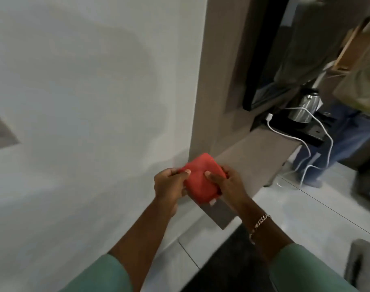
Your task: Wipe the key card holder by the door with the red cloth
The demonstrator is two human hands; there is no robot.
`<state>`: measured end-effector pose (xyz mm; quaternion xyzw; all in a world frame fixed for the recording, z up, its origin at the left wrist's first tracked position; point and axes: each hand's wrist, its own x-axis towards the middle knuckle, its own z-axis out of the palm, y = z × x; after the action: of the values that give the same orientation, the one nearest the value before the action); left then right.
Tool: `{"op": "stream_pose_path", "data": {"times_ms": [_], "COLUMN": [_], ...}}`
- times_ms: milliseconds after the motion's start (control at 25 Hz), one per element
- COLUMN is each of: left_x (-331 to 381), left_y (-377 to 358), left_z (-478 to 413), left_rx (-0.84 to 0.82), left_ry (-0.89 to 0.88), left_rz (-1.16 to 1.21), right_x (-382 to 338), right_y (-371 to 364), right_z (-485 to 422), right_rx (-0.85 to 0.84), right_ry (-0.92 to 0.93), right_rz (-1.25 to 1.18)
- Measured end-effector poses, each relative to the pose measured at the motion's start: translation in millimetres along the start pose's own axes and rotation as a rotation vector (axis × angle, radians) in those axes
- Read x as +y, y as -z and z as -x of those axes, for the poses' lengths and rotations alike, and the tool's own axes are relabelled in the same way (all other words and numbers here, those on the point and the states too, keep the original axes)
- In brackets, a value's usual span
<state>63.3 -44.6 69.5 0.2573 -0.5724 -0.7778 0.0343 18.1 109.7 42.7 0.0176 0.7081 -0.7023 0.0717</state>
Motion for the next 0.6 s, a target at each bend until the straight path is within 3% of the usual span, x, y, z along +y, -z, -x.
{"op": "stream_pose_path", "data": {"times_ms": [120, 360, 480, 600], "left_x": [-46.4, -104.1, -104.9, -79.1], "left_y": [-43.1, -66.1, -53.9, -35.2], "left_z": [-42.2, -88.4, -93.9, -88.3], "left_rx": [0.054, -0.075, -0.150, -0.108], "left_ry": [0.084, 0.226, 0.218, 0.085], "left_rz": [-0.061, 0.073, 0.137, -0.008], "right_x": [30.3, 93.5, 94.8, 77.5], "right_y": [40.9, 66.4, 63.3, 42.8], "right_z": [-37.9, -93.1, -102.9, -83.3], "right_rx": [0.119, 0.241, 0.267, 0.344], "right_ry": [-0.027, -0.020, 0.053, 0.225], "right_rz": [0.172, 0.517, 0.625, 0.798]}}
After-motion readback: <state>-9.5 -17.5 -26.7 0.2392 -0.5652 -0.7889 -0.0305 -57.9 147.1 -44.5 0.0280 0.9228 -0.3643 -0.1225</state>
